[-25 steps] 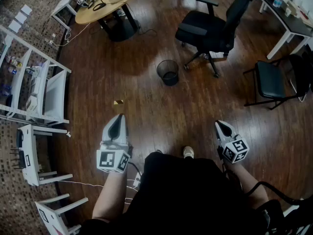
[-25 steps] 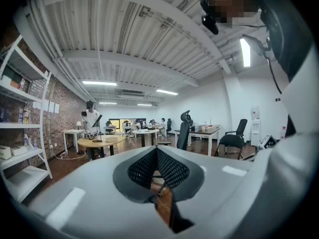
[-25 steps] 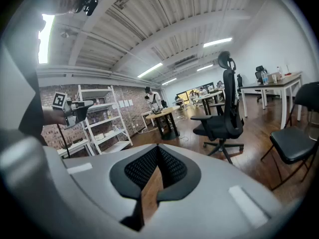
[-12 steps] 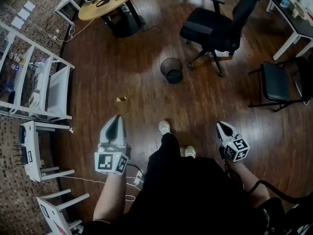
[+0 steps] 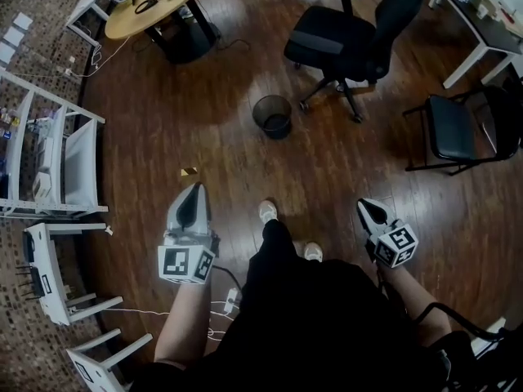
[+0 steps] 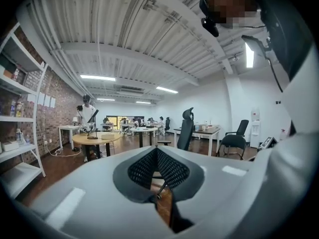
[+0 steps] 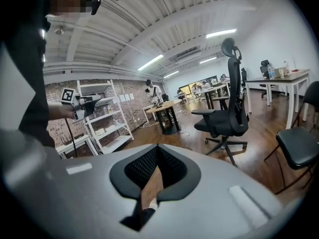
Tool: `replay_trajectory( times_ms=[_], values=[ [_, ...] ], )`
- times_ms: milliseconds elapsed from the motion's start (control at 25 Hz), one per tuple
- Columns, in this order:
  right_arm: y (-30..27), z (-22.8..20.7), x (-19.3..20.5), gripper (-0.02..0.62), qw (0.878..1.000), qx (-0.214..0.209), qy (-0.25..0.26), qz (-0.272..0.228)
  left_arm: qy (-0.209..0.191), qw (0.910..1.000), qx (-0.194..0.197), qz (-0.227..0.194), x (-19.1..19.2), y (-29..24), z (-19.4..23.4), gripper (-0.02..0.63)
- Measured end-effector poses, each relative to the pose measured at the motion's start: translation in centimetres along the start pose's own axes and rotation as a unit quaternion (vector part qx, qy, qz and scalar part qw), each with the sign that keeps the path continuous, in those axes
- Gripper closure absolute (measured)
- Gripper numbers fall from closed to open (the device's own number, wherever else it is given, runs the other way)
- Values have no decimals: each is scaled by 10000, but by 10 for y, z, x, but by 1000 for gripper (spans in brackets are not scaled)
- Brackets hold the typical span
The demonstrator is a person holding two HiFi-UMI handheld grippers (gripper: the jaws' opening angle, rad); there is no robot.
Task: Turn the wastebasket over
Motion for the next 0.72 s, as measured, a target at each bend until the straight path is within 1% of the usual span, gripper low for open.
replay_trajectory(
  times_ms=[80, 200, 280, 440, 560, 720],
  values=[
    [-5, 1, -5, 592, 10000, -42, 46, -21, -45, 9999, 75, -83, -7, -14, 3, 606],
    [-11, 1, -10, 592, 9999, 117, 7, 31, -119, 9994, 295, -97, -14, -33, 9, 606],
    [-17, -2, -14, 592, 9997, 225, -9, 47, -136, 9992, 348, -115, -17, -44, 16, 606],
    [-37, 0, -29, 592, 9996, 239, 164, 40, -103, 9990, 415, -135, -20, -66, 33, 606],
    [-52, 2, -43, 592, 9994, 279, 210, 75, -115, 9988, 453, -175, -21, -80, 49, 606],
    [-71, 6, -74, 592, 9989, 433, 156, 103, -71, 9984, 531, -165, -21, -97, 75, 606]
  ],
)
Point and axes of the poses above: the fingertips, and each gripper's own axes: y backward along the fingers, z to its left, x out of its underside, the point moved 7 cm from there along y, backward along the fingers, and after that the axes turned 7 degrees about z, right-handed, at the moved point
